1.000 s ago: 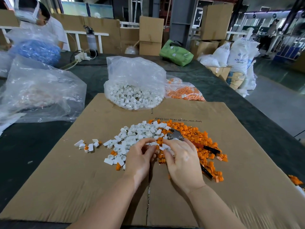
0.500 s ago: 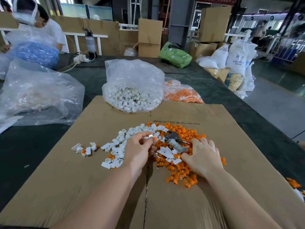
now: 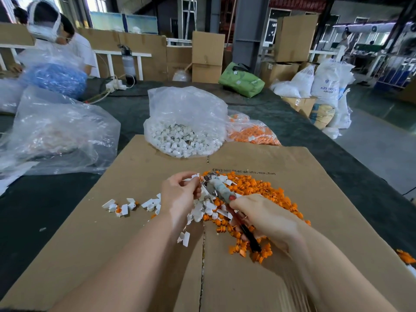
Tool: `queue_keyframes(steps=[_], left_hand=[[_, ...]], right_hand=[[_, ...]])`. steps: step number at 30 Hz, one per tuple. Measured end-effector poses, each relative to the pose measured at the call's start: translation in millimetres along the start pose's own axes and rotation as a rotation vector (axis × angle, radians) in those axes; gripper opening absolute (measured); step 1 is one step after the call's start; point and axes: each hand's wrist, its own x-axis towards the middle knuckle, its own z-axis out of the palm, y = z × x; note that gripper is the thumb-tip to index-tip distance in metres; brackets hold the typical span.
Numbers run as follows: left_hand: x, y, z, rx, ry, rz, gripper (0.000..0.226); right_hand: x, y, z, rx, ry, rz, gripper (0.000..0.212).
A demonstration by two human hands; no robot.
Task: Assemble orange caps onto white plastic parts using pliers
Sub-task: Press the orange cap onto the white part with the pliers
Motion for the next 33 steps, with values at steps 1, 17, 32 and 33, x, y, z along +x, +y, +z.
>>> queue_keyframes(steps=[1, 17, 32, 33], left_hand=[[0, 1, 0, 0.009, 0.006, 0.001, 0.02], [-3, -6, 2, 0.016, 0.007, -0.067, 0.012], [-12, -8, 1, -0.173, -0.014, -0.112, 0.016], [-14, -12, -1, -0.147, -0.031, -0.105, 0.016]], right_hand=[[0, 0, 1, 0.025, -0.014, 0.007, 0.017], [2, -1, 14, -0.357, 0.116, -0.089, 0.023], [5, 31, 10, -0.252, 0.448, -0.156, 0.027], [7, 37, 7, -0.324, 0.546, -0.141, 0.028]])
